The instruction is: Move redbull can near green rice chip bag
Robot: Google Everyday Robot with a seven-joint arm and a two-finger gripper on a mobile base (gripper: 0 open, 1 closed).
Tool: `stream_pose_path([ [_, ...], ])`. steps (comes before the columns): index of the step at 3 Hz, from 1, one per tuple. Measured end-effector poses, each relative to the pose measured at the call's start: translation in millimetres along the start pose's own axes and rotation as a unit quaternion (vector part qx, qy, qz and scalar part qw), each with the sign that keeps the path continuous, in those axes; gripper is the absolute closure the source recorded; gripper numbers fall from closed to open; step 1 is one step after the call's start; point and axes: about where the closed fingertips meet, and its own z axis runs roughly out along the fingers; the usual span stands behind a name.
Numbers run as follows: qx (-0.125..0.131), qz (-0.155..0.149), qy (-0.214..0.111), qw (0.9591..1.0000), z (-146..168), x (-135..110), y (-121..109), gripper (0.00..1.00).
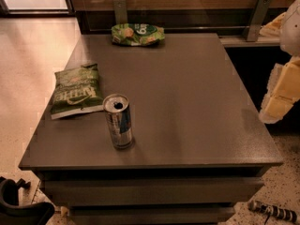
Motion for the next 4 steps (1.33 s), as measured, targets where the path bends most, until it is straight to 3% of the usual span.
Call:
stream_pose_path([
  [1,0.0,0.0,0.0,1.0,-0.1,0.0,0.0,0.0],
  [2,-0.016,-0.006,-0.034,0.9993,2.0,-6.9,11.5,0.0],
  [3,-0.065,-0.012,-0.138,0.9882,39.6,-13.5,48.0,0.0],
  [4,-0.079,-0.007,-0.224,0.9713,60.4,-32.8,69.9,0.0],
])
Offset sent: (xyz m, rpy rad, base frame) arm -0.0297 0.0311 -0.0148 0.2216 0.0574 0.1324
